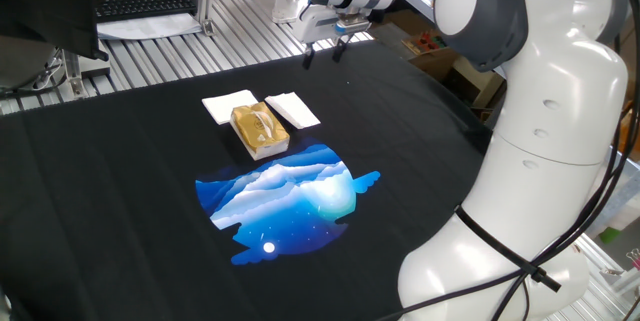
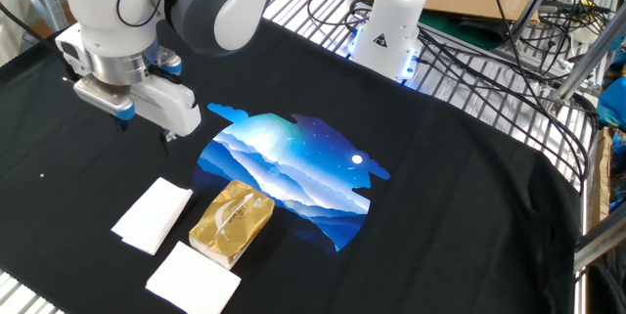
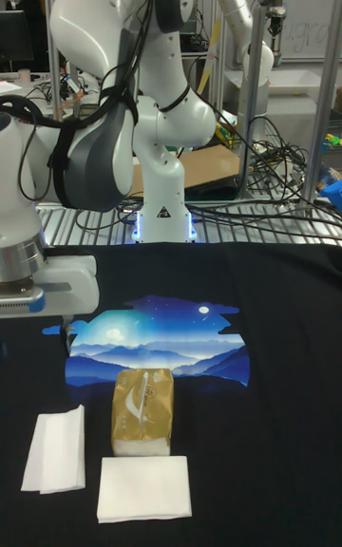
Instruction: Pull out a napkin
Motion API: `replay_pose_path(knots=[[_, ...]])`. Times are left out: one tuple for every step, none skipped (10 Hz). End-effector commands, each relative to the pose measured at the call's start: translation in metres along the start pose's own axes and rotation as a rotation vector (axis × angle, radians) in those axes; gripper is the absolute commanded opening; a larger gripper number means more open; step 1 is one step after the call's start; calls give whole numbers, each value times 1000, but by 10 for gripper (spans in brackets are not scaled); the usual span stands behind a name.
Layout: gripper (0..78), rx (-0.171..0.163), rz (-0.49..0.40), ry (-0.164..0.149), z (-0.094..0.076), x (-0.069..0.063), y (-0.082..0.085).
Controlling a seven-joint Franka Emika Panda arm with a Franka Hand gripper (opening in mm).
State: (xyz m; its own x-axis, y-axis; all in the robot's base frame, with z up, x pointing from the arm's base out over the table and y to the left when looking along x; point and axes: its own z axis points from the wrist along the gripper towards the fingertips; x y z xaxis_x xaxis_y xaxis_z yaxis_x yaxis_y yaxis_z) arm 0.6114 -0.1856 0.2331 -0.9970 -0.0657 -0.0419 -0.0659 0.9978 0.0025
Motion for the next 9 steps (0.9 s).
replay_pose_path(knots=[[775,1,2,-12,-2,-1,-1],[775,1,2,-12,-2,-1,-1],[775,1,2,-12,-2,-1,-1],[775,1,0,-12,-2,-1,-1],[775,1,0,-12,-2,-1,-1],[775,0,-1,-12,-2,-1,-1],[775,0,-16,-10,-2,-1,-1],[775,0,-30,-7,-2,-1,-1],[775,-1,-38,-5,-2,-1,-1]])
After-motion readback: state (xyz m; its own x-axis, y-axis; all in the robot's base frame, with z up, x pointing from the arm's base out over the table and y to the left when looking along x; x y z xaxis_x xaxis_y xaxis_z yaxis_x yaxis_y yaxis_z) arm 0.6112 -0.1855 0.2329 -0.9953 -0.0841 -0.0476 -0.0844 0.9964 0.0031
